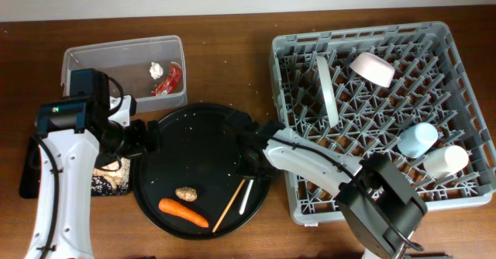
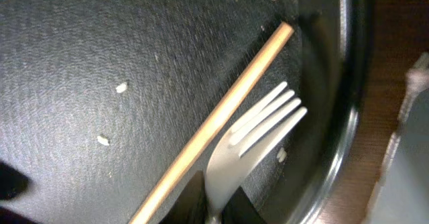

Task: Sort waste into correct bins and load items into the dishwasher rack
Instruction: 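Grasp the white fork on the round tray with the right gripper, then drop the white fork into the rack with the right gripper, then grasp the wooden chopstick on the round tray with the right gripper, then lay the chopstick in the rack with the right gripper, then grasp the orange carrot with the left gripper, then drop the carrot onto the black rectangular tray with the left gripper, then grasp the brown scrap on the round tray with the left gripper, then drop the brown scrap onto the black rectangular tray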

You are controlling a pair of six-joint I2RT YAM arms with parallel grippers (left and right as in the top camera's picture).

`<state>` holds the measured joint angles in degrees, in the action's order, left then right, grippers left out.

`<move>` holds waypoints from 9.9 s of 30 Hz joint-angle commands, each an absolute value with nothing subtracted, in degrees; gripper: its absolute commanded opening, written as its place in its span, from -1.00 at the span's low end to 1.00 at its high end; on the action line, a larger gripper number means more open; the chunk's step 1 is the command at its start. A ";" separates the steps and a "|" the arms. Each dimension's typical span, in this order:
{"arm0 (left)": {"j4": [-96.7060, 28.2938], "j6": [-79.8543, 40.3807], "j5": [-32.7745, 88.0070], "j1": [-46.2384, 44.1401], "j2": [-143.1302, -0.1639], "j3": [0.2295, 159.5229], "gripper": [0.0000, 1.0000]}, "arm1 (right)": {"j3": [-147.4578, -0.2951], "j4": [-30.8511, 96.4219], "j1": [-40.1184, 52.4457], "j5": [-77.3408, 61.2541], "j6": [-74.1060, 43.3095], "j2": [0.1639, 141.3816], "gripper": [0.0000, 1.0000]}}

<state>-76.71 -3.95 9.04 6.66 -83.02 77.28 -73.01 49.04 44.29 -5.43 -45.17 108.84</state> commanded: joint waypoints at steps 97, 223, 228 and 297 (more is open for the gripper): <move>-76.79 -3.86 9.65 6.37 -82.59 76.69 0.98 | -91.53 78.28 27.22 3.70 -18.41 102.59 -0.88; -53.98 -41.82 -6.22 21.41 -84.07 63.48 0.61 | -83.46 82.70 2.87 0.69 -14.83 84.93 0.50; -64.77 -39.55 -3.79 4.62 -83.33 62.41 0.64 | -83.46 82.48 2.87 0.69 -14.83 84.93 0.49; -43.38 -33.61 -5.87 36.01 -86.30 60.36 -0.97 | -83.46 82.78 2.87 0.69 -14.83 84.93 0.49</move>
<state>-44.66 -34.39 -5.61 33.74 -82.08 59.61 -83.44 82.76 3.36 0.16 -14.79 84.93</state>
